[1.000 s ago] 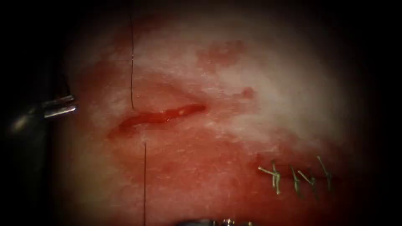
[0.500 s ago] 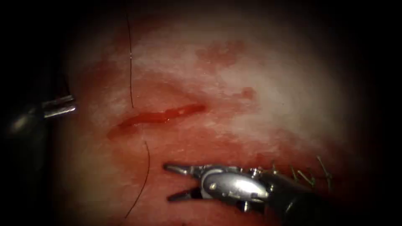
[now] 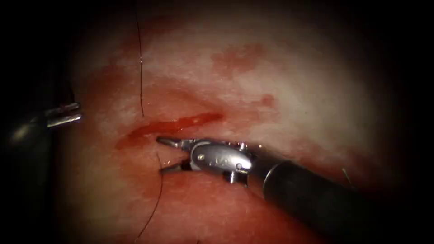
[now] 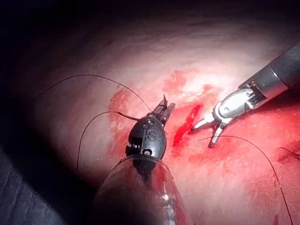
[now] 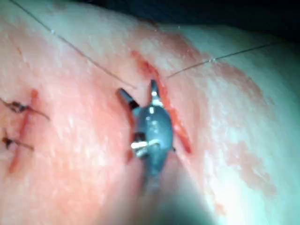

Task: Wound Closure

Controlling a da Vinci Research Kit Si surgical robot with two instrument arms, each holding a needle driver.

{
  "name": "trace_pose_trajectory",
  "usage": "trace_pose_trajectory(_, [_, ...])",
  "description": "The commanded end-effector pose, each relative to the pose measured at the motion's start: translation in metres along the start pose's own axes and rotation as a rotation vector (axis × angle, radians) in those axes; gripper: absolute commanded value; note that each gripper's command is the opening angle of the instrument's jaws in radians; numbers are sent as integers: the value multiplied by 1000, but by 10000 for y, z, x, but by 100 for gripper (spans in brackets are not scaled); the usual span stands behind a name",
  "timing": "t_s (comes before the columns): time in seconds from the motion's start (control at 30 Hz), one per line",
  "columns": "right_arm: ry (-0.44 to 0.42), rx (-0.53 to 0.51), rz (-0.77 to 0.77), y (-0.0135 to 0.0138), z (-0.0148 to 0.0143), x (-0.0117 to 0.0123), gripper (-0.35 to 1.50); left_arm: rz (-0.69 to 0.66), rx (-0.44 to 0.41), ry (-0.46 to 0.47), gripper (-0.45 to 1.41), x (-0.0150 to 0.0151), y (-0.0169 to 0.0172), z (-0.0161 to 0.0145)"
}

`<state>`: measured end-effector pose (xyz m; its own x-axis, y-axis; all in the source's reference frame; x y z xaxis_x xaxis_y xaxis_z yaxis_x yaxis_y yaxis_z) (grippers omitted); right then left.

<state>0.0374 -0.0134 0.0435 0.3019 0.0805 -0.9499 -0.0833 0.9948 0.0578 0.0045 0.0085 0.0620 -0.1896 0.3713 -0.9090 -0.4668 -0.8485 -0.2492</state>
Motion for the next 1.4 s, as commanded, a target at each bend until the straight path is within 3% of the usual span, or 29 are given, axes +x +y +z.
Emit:
trace_pose_trajectory(0.03, [6, 3, -3, 1, 16, -1, 123, 0, -2, 1, -45, -4, -1, 7])
trace_pose_trajectory(0.13, [10, 5, -2, -1, 21, 3, 118, 6, -3, 2, -45, -4, -1, 7])
trace_pose_trajectory(0.17, [18, 22, -3, -3, 21, 5, 84, 7, -3, 2, -45, -4, -1, 7])
trace_pose_trajectory(0.2, [18, 22, -3, -3, 21, 5, 84, 7, -3, 2, -45, -4, -1, 7])
trace_pose_trajectory(0.27, [25, 83, -7, -6, 17, 8, -17, 7, -2, 2, -45, -4, -1, 7])
trace_pose_trajectory(0.3, [22, 98, -10, -8, 15, 8, -35, 7, -2, 1, -45, -4, -1, 7])
trace_pose_trajectory(0.4, [20, 168, -34, -33, -13, 24, -35, 7, -3, -2, -45, -4, -1, 7])
trace_pose_trajectory(0.53, [31, 183, -45, -60, -29, 41, -35, 7, -2, -2, -45, -4, -1, 7])
trace_pose_trajectory(0.67, [42, 198, -47, -83, -37, 54, -35, 7, -4, -1, -45, -4, 0, 8])
trace_pose_trajectory(0.77, [50, 242, -50, -127, -45, 77, -35, 8, -3, -1, -45, -4, 0, 8])
trace_pose_trajectory(0.93, [73, 259, -65, -151, -50, 96, -35, 8, -3, -1, -45, -4, 0, 8])
trace_pose_trajectory(1.0, [111, 222, -55, -147, -55, 98, 19, 8, -5, 1, -45, -4, 0, 8])
trace_pose_trajectory(1.03, [111, 222, -55, -147, -55, 98, 19, 8, -5, 1, -45, -4, 0, 8])
trace_pose_trajectory(1.07, [116, 197, -50, -143, -57, 97, 51, 8, -5, 1, -45, -4, 0, 8])
trace_pose_trajectory(1.1, [110, 148, -42, -137, -59, 95, 96, 8, -5, 1, -45, -4, 1, 7])
trace_pose_trajectory(1.13, [106, 112, -34, -131, -62, 93, 111, 8, -5, 0, -45, -4, 1, 7])
trace_pose_trajectory(1.2, [88, 70, -14, -109, -72, 84, 123, 8, -5, 0, -45, -3, 1, 7])
trace_pose_trajectory(1.3, [80, 54, -3, -96, -78, 79, 123, 8, -5, 0, -45, -4, 1, 7])
trace_pose_trajectory(1.33, [70, 21, 4, -75, -83, 69, 123, 8, -4, 0, -45, -4, 1, 7])
trace_pose_trajectory(1.4, [63, 6, 1, -62, -82, 61, 123, 8, -4, 0, -45, -3, 1, 7])
